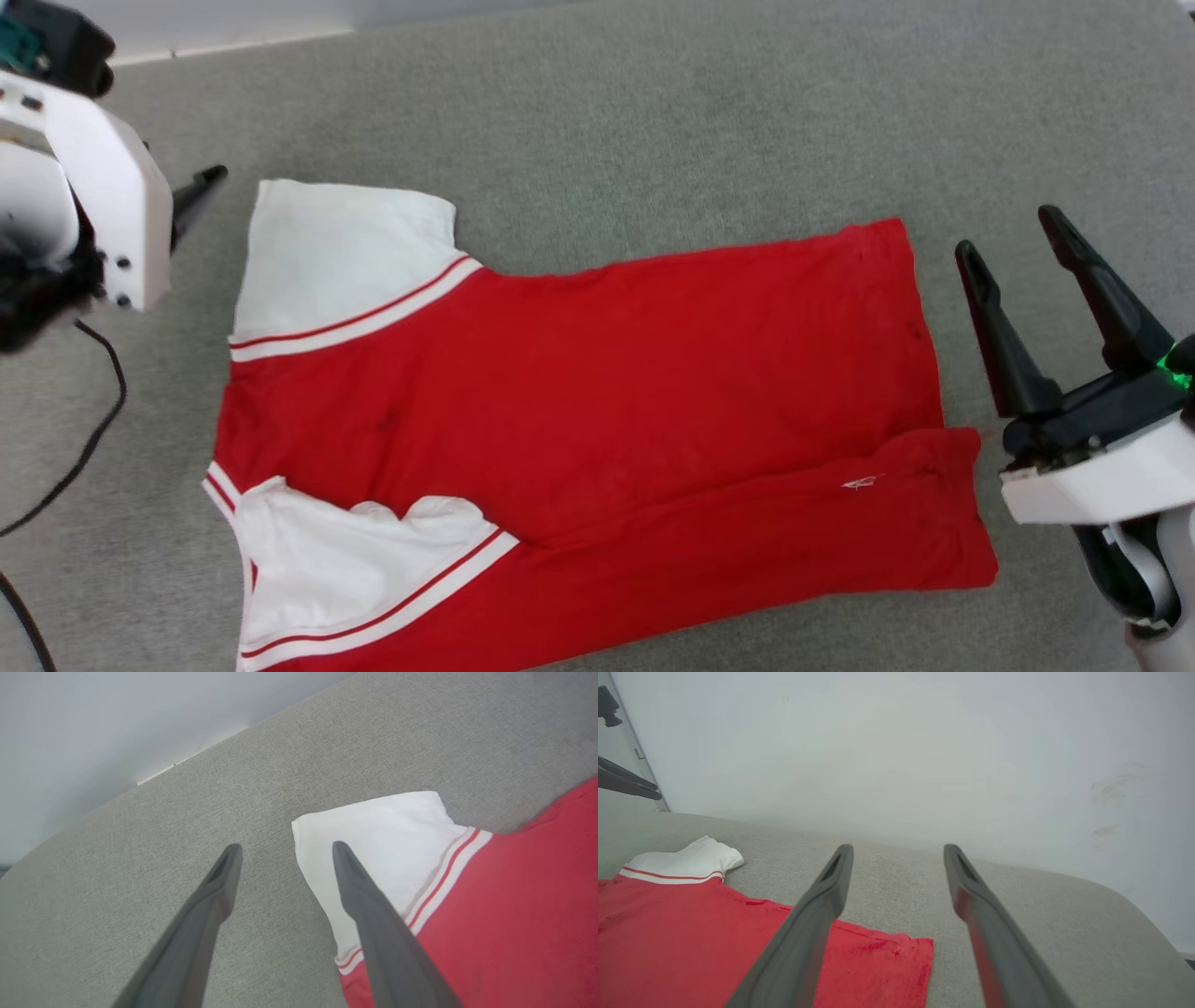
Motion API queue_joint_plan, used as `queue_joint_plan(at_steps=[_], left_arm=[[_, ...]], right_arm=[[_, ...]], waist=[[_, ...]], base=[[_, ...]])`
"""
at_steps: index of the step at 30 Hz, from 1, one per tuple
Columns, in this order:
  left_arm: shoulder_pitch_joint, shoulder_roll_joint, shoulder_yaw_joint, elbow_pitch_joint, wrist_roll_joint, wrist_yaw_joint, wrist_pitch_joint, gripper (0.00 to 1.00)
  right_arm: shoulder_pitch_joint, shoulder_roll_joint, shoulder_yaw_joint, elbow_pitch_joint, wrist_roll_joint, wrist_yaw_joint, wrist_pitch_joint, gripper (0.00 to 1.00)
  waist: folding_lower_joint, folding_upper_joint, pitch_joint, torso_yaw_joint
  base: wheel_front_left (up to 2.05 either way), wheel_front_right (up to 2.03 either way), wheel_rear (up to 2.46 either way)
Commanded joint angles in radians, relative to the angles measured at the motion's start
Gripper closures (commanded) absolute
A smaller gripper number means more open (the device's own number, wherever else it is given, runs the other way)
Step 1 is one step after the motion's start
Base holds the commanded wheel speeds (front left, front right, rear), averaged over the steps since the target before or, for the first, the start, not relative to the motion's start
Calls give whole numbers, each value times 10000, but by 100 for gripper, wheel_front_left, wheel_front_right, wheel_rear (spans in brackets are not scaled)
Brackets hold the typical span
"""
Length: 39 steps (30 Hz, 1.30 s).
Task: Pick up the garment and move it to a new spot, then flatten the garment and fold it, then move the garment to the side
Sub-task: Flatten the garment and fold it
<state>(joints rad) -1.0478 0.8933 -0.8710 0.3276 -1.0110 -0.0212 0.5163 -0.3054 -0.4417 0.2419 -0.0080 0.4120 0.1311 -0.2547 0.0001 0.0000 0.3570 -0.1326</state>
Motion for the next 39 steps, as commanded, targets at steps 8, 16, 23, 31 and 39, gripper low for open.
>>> queue_joint_plan(at_steps=[8, 16, 23, 31, 39], left_arm=[[-1575, -186, -156, 476, -747, -375, 2796, 0], [-2152, -377, -608, 863, -714, -243, 4476, 0], [-1880, -490, -966, 1094, -653, -568, 4633, 100], [-1834, -527, -873, 1114, -651, -898, 3763, 100], [-1578, -800, -1137, 627, -681, -1034, 3215, 100]], right_arm=[[569, 786, -554, -1428, -695, -7, 194, 0], [149, 907, -296, -1580, -816, -7, 171, 0], [-71, 783, -313, -1355, -745, -7, 108, 0], [-1070, -111, -490, -1166, -733, -7, 750, 0], [-2853, -1919, 685, -439, 198, -11, 3836, 0]], waist=[[-1, 0, 1499, -503], [-1, 0, 2230, -741], [-1, 0, 2154, -713], [-1, 0, 1253, -439], [-1, 0, 518, 69]], base=[[0, 0, 0], [0, 0, 0], [0, 0, 0], [0, 0, 0], [0, 0, 0]])
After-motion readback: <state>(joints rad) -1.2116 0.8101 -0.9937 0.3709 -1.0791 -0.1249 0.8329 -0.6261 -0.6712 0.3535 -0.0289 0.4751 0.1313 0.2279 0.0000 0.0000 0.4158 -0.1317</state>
